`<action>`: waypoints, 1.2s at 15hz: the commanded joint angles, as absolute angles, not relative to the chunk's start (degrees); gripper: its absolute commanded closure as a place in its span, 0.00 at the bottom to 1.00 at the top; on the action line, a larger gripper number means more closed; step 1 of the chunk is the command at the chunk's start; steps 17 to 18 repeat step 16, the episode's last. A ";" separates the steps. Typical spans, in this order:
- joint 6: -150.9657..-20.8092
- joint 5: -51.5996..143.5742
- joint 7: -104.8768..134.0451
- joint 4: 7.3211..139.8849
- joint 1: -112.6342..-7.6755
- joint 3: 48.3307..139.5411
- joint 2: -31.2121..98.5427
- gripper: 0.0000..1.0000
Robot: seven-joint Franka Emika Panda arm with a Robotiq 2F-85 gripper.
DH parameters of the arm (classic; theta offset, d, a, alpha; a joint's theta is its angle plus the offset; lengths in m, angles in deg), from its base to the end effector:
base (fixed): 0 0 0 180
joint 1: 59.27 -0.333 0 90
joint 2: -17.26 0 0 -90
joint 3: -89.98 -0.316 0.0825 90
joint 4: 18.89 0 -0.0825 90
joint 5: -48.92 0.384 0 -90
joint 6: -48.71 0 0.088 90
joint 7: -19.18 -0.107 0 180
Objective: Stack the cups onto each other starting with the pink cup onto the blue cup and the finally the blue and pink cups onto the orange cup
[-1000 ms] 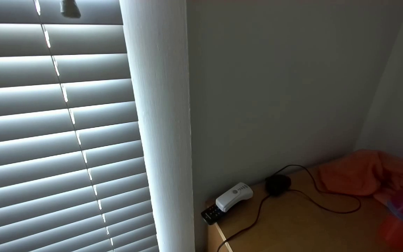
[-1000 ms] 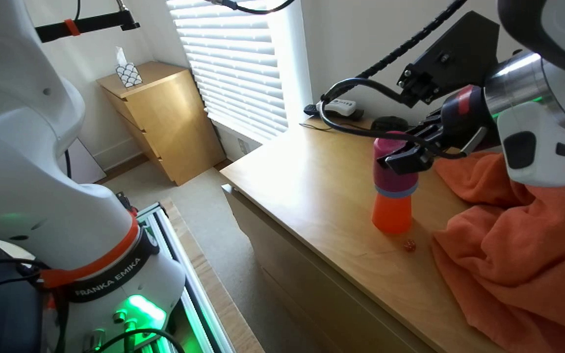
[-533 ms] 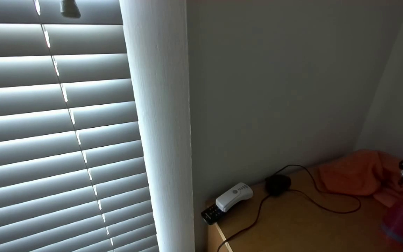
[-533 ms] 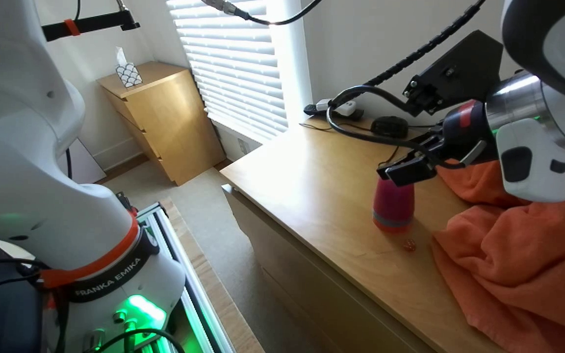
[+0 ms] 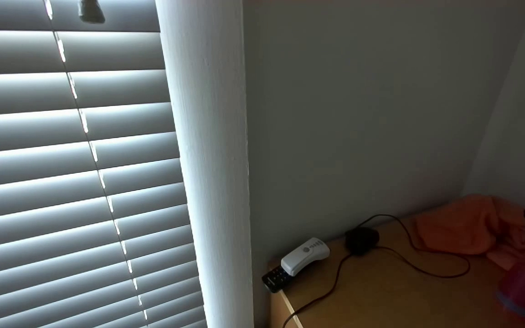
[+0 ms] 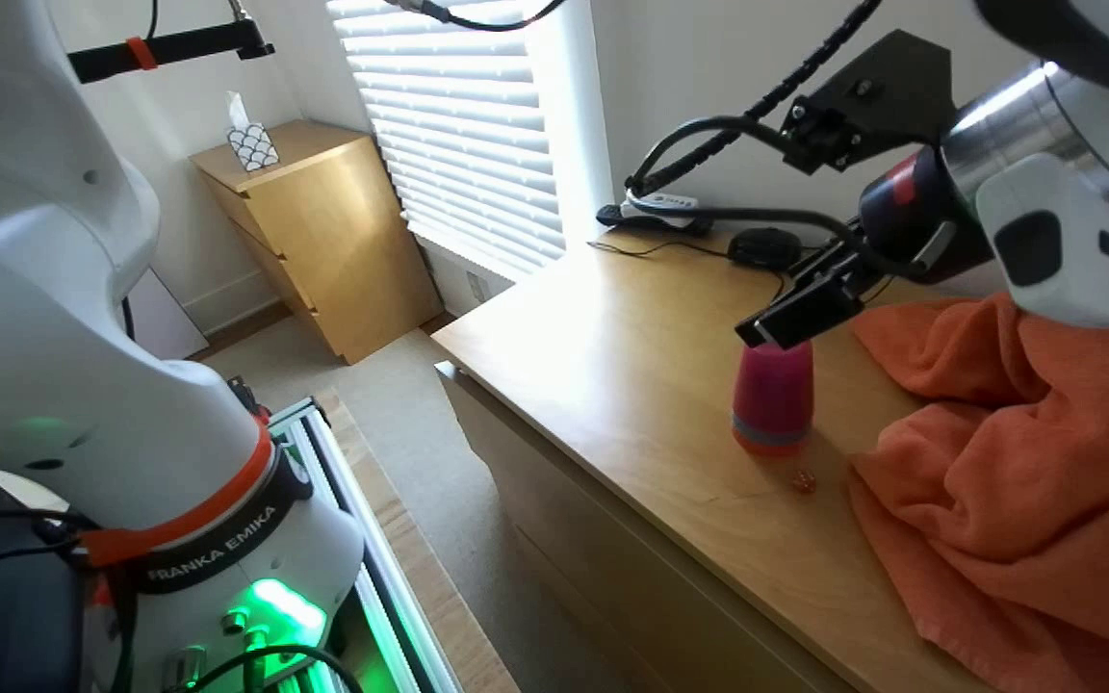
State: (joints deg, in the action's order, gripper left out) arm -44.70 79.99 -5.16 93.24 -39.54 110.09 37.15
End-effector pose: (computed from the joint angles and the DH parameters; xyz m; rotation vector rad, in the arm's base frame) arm 0.4493 -0.3002 0.2834 -1.9980 1.6099 0.7602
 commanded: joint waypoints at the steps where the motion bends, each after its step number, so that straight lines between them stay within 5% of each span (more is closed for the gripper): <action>1: -52.11 72.04 -9.63 99.80 -43.28 110.49 28.12 0.00; 10: -67.00 59.68 -19.10 110.91 -46.72 106.24 13.77 0.00; 18: -64.09 62.04 -16.65 106.10 -45.69 105.90 18.28 0.00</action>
